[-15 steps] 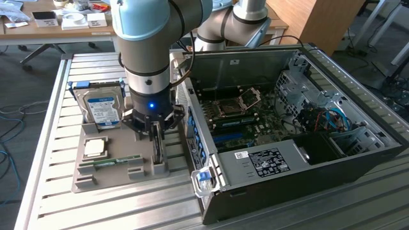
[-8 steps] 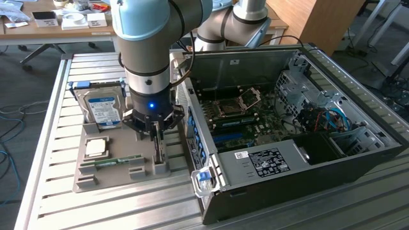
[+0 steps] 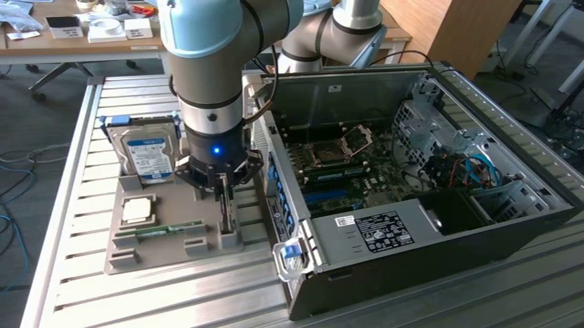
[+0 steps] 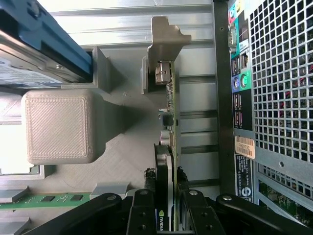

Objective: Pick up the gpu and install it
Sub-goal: 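Pick up the gpu and move the gpu toward the slot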

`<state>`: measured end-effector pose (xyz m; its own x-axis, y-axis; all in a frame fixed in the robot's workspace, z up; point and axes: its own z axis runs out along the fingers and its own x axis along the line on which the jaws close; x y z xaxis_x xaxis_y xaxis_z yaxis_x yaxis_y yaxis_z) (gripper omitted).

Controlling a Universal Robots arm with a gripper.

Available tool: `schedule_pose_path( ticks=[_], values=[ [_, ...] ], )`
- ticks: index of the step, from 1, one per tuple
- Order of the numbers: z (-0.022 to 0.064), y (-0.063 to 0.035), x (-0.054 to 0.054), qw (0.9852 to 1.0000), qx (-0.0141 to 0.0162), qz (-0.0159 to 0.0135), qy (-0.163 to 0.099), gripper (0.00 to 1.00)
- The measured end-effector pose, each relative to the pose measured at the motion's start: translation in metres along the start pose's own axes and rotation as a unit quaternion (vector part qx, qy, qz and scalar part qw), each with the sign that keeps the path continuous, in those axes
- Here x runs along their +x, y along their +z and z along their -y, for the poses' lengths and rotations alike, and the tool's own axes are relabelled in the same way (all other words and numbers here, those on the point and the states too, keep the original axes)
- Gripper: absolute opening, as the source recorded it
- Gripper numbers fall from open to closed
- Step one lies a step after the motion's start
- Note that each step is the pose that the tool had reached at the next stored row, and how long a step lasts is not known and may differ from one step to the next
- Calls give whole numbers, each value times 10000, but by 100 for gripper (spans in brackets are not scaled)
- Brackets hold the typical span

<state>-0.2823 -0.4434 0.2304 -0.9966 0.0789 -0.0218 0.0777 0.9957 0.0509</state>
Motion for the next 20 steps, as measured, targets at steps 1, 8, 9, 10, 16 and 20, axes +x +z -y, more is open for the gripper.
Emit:
schedule_pose_path(
  ticks=[1, 8, 9, 10, 16, 20],
  values=[
    [0, 0, 0, 10000, 0, 0, 0, 27],
    [0, 0, 0, 10000, -1, -3, -51, 27],
    [0, 1, 0, 10000, -1, -3, -53, 27],
    [0, 1, 0, 10000, -1, -2, -53, 27],
    [-1, -4, -1, 10000, -3, -1, -53, 27],
    [-5, -89, -2, 10000, -1, -3, -53, 27]
  ],
)
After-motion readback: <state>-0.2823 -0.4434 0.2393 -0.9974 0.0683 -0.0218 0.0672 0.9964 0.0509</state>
